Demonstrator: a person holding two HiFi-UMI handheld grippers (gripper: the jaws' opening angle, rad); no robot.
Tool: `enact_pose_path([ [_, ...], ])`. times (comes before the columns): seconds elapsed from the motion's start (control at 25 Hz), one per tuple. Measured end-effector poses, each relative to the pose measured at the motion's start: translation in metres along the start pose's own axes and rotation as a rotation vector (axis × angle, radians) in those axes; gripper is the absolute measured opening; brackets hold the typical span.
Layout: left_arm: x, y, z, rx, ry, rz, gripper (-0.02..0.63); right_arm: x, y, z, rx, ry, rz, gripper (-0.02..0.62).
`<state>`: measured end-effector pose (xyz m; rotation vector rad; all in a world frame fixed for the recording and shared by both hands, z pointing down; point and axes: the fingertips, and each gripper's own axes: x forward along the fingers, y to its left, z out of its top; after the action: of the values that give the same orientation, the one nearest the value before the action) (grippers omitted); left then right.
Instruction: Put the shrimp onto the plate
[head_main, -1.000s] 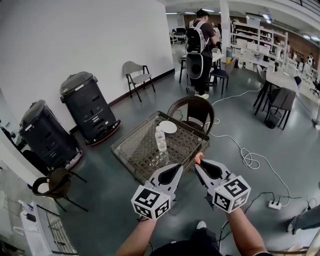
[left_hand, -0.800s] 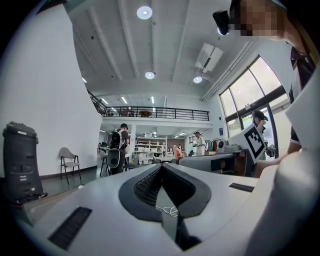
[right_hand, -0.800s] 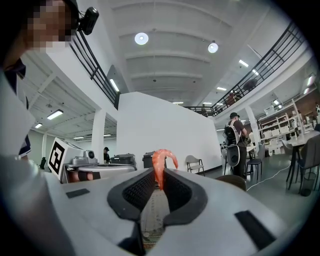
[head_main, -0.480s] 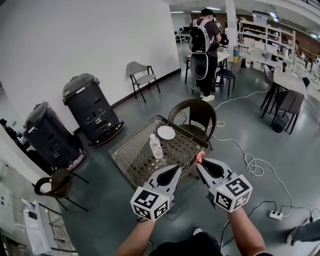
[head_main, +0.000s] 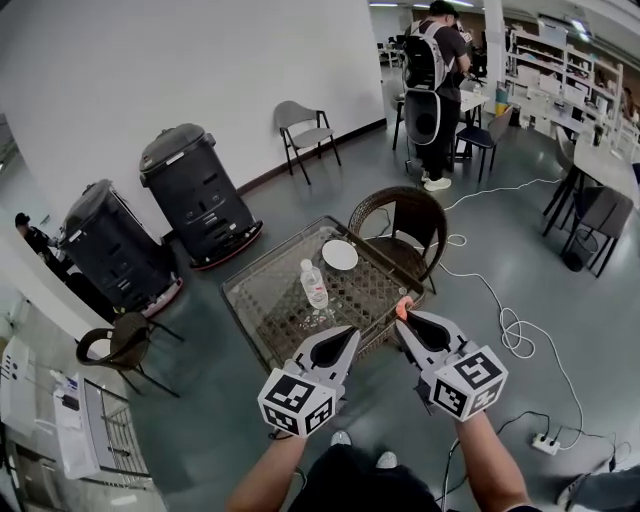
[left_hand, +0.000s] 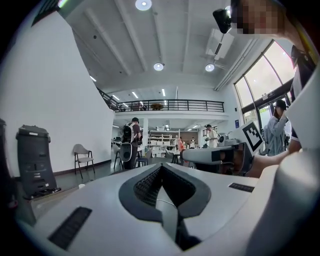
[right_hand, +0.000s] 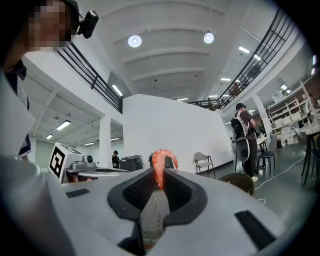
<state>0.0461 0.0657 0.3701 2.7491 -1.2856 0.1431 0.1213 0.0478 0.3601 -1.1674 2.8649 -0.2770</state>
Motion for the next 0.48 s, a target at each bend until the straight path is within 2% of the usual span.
enact_pose_path([
  [0.48,0.053,0.054,-0.005,-0.027,-0.019,0.022,0.008,0.060,-0.042,-0.009,-0.021,0.055,0.032,0.055],
])
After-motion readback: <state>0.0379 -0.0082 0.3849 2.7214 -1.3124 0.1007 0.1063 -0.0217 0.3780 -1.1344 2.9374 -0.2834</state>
